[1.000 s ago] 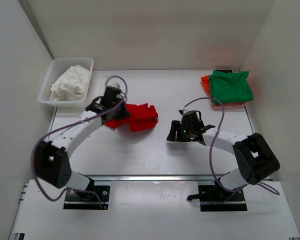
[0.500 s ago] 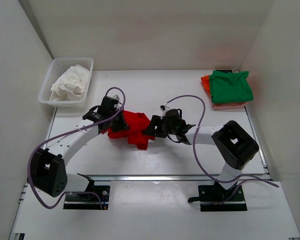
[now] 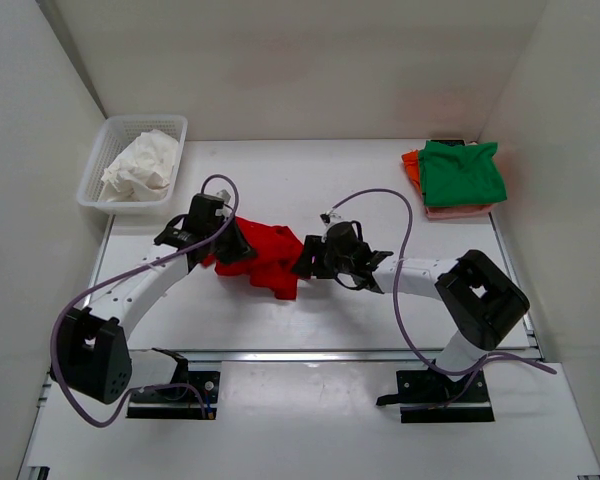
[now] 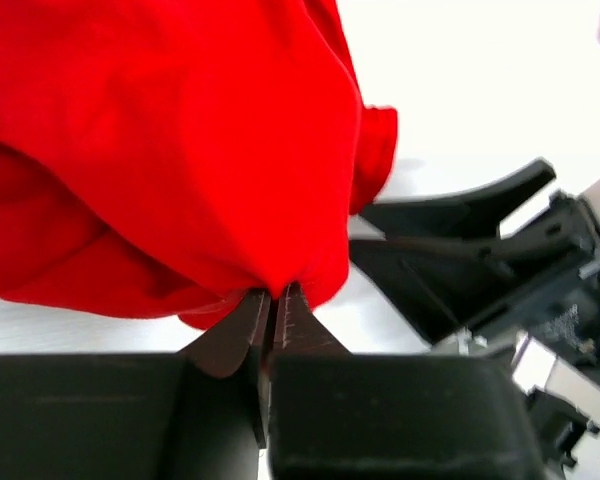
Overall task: Fold and stack the t-shirts
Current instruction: Flatten out the tshirt
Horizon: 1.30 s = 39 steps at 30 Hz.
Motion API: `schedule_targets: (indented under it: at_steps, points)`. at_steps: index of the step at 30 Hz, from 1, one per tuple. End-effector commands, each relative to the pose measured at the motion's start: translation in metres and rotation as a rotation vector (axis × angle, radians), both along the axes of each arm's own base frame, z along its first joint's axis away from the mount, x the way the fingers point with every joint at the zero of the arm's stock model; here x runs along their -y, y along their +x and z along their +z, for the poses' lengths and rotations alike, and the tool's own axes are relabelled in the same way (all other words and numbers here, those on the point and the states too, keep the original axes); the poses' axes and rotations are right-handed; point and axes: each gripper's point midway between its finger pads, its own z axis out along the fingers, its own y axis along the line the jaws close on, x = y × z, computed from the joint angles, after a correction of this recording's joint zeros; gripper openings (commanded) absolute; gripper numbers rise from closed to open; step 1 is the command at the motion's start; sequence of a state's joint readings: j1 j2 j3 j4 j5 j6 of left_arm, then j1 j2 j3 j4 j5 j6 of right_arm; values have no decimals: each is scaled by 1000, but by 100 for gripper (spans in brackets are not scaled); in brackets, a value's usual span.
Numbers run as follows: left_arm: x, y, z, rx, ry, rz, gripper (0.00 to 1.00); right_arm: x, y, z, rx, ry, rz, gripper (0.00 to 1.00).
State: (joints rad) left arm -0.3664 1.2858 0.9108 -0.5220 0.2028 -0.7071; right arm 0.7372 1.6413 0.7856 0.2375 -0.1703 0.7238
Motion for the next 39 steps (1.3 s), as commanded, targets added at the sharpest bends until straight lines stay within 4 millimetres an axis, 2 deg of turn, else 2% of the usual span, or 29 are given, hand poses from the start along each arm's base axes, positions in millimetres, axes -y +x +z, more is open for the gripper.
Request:
schedule_targets:
  at_steps: [1, 3, 4, 5, 7, 11, 13, 19, 23, 26, 28, 29, 30, 31, 32, 33, 34, 35, 36, 37, 38, 39]
  points:
    - [17, -5, 17, 28, -101, -53, 13, 4, 11, 12, 75, -24, -16, 49]
    - [18, -7, 20, 26, -124, -49, 8, 1, 5, 5, 54, -36, -2, 49]
    - [19, -8, 22, 26, -138, -54, 11, 3, 5, 3, 51, -37, -7, 49]
    - [17, -10, 22, 11, -154, -49, 23, 3, 4, 3, 54, -30, -7, 49]
    - [20, -16, 28, -2, -209, -65, 35, 3, 0, 2, 53, -27, -1, 49]
    - [22, -18, 48, 37, -265, -65, 36, -2, -6, 14, 73, 0, 41, 48]
    - [23, -21, 48, 26, -276, -75, 0, -10, -15, 17, 91, 9, 90, 49]
    - [34, -27, 46, -1, -333, -109, 1, -38, -34, 39, 162, 114, 217, 60]
    - [29, -25, 47, 19, -331, -76, 0, -52, -33, 45, 182, 156, 257, 65]
    - [25, -19, 62, 60, -344, -55, 0, -67, -37, 39, 165, 138, 284, 67]
    - [19, -12, 83, 108, -355, -32, 0, -72, -33, 21, 145, 75, 252, 70]
    - [12, -4, 93, 142, -344, -6, 0, -68, -31, 4, 110, 23, 225, 70]
    - [6, -1, 96, 145, -335, 9, 0, -72, -31, 0, 99, 13, 216, 70]
    - [2, 4, 108, 175, -336, 17, 0, -74, -34, -8, 96, -4, 213, 70]
    - [-2, 6, 112, 175, -336, 23, 0, -74, -33, -12, 97, -25, 214, 67]
    - [-6, 12, 122, 196, -330, 27, 0, -78, -32, -13, 106, -42, 227, 43]
    - [-7, 18, 136, 228, -325, 18, 0, -72, -37, -28, 76, -96, 233, 21]
    - [-14, 22, 140, 227, -311, 34, 0, -67, -34, -33, 65, -135, 224, 0]
    - [-20, 28, 152, 249, -291, 38, 0, -64, -34, -26, 65, -136, 220, 0]
    - [-24, 37, 169, 288, -269, 30, 0, -49, -34, -23, 65, -163, 216, 0]
    - [-39, 44, 175, 282, -225, 61, 0, -26, -36, -22, 74, -200, 200, 0]
    - [-46, 49, 204, 357, -195, 63, 0, -8, -35, -24, 60, -231, 190, 0]
